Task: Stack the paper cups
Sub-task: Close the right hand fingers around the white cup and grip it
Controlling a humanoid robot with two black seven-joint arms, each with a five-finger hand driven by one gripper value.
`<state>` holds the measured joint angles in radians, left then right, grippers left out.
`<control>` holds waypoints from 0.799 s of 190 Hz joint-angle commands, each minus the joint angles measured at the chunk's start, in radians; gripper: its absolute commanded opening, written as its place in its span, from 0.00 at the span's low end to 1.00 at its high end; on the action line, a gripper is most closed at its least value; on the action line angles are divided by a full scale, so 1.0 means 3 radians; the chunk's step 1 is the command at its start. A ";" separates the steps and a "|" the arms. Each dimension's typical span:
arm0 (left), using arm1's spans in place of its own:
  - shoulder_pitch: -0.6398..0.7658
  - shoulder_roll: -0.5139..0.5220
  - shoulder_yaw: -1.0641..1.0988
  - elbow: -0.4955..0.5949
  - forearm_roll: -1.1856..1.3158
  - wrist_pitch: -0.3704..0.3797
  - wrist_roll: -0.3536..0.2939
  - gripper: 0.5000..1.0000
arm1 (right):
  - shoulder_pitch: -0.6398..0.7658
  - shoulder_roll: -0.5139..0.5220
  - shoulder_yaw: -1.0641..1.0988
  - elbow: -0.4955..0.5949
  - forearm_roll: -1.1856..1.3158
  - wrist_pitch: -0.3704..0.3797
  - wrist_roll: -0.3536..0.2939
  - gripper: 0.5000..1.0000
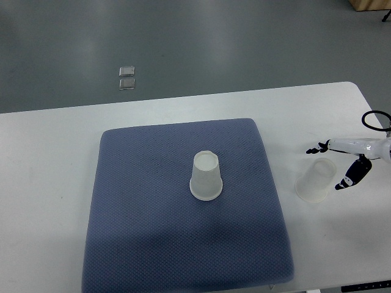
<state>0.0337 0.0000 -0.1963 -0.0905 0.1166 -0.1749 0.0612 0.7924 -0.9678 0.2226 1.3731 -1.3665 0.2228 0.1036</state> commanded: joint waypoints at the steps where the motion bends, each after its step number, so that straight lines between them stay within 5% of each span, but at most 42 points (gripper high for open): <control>1: 0.0000 0.0000 0.0000 0.0000 0.0000 0.0000 0.0000 1.00 | -0.0003 0.0020 -0.0001 -0.0001 0.0004 -0.0001 -0.0003 0.81; 54: 0.0000 0.0000 0.0000 0.0000 0.0000 0.0000 0.0000 1.00 | -0.0034 0.0045 -0.0001 -0.0001 -0.0001 0.0004 -0.0003 0.61; 152: 0.0000 0.0000 0.0000 0.0000 0.0000 0.0000 0.0000 1.00 | -0.0029 0.0086 -0.0001 -0.0001 0.0004 0.0034 0.0007 0.47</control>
<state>0.0337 0.0000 -0.1963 -0.0905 0.1166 -0.1749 0.0610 0.7837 -0.9475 0.2224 1.3728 -1.3657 0.2324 0.1058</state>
